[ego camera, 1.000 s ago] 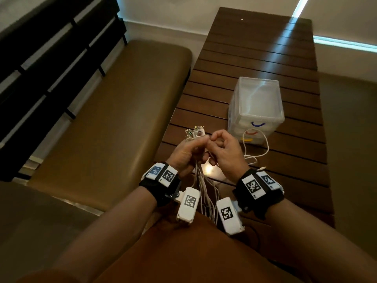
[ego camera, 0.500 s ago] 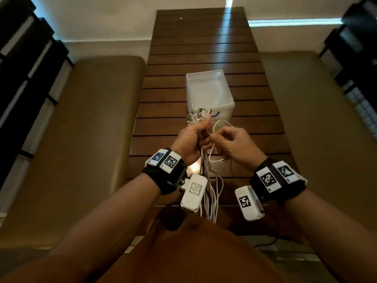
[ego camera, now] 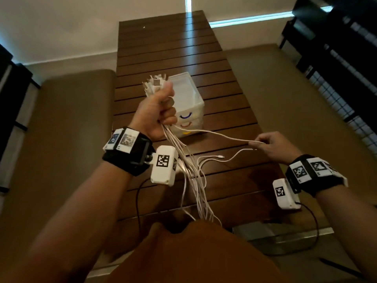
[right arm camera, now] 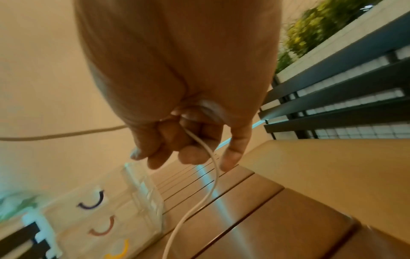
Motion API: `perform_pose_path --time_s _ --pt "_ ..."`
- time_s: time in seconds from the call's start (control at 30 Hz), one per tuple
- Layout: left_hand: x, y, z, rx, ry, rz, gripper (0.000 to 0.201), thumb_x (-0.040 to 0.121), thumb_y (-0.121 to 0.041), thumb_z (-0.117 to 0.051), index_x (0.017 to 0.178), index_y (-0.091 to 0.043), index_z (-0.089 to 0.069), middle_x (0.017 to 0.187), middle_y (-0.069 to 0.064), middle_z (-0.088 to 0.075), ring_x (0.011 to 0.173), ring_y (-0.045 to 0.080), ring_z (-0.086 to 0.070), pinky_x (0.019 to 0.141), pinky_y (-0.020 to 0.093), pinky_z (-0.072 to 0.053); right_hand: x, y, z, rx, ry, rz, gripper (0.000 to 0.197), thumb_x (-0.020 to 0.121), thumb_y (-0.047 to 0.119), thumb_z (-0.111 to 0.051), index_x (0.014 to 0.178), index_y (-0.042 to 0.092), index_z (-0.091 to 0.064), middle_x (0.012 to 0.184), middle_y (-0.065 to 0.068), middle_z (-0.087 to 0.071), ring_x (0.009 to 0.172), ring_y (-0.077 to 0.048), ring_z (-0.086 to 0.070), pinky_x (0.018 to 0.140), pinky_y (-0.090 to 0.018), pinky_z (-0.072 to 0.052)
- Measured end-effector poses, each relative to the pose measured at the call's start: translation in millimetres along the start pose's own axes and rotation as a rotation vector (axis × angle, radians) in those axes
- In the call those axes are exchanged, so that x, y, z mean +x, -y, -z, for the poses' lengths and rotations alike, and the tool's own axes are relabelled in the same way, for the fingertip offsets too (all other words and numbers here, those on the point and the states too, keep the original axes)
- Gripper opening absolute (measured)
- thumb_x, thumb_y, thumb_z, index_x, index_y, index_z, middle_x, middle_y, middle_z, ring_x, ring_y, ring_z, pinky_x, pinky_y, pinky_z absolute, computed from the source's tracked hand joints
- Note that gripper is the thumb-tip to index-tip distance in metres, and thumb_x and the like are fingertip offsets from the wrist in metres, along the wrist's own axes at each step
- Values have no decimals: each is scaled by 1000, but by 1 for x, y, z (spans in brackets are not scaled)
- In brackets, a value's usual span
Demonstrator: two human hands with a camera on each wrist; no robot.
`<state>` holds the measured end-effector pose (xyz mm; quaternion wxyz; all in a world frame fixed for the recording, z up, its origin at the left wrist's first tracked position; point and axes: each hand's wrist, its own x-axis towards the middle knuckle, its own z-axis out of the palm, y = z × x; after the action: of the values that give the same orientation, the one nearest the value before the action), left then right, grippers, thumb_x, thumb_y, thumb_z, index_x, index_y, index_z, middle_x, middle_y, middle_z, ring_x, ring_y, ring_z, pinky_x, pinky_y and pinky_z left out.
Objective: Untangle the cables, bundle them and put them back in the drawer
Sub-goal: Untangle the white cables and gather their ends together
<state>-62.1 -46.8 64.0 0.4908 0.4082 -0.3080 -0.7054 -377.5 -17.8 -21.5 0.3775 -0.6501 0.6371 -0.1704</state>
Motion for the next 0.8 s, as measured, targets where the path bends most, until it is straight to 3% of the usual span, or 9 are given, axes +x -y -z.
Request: perform_pose_path --time_s 0.07,0.2,0.37,0.43,0.5,0.57,0.63,0.7,0.8 --pt "-2 6 -11 130 51 66 12 96 -20 -50 91 -17 -60 47 -11 -25 35 1 -20 34 14 -16 -5 2 2 117 -116 -6 34 97 24 -54 69 7 -63 61 -2 -48 52 -3 -42 52 -23 -30" --pt "5 44 -42 363 160 282 21 99 -13 -44 109 -18 -62 51 -9 -22 35 2 -19 38 16 -10 -22 34 12 365 -240 136 41 102 28 -44 67 10 -55 64 -5 -50 55 -4 -46 57 -19 -38" --pt "5 93 -80 703 432 394 30 93 -13 -58 70 -26 -72 49 -5 -32 38 6 -23 41 18 -14 -56 67 29 538 -360 256 29 97 18 -51 70 8 -57 70 -8 -56 68 -17 -58 68 -28 -53" --pt "4 105 -87 816 455 375 19 86 -9 -64 73 -22 -69 56 -1 -44 41 8 -28 42 17 -19 -72 65 44 603 -415 253 17 90 11 -60 74 7 -59 72 -8 -58 68 -15 -63 71 -28 -57" --pt "4 110 -90 840 431 328 12 85 -10 -65 80 -20 -67 72 5 -58 44 9 -29 42 19 -21 -90 47 61 444 -333 181 12 79 2 -71 79 11 -63 73 -9 -58 66 -16 -58 69 -26 -52" --pt "6 109 -94 891 435 286 13 90 -10 -63 81 -20 -66 78 6 -61 46 9 -29 42 20 -22 -112 24 75 263 -72 45 29 73 -7 -73 87 18 -68 75 -4 -59 69 -16 -56 69 -24 -47" --pt "6 108 -99 967 490 268 17 90 -10 -64 78 -22 -66 69 0 -59 47 9 -29 43 21 -23 -130 9 85 219 143 -48 44 78 -15 -63 100 22 -69 101 7 -67 94 -5 -65 79 -13 -49" --pt "6 109 -110 1030 573 277 16 89 -13 -66 75 -21 -66 60 -3 -56 45 8 -31 42 21 -25 -138 9 86 247 126 -59 50 83 -15 -55 112 24 -67 130 18 -55 118 10 -51 93 -7 -39" --pt "6 114 -127 1098 639 231 11 86 -11 -66 77 -16 -66 57 -6 -56 40 4 -37 40 20 -29 -127 24 65 102 -43 -34 32 93 13 -59 123 23 -62 130 17 -51 119 6 -46 95 -7 -31"
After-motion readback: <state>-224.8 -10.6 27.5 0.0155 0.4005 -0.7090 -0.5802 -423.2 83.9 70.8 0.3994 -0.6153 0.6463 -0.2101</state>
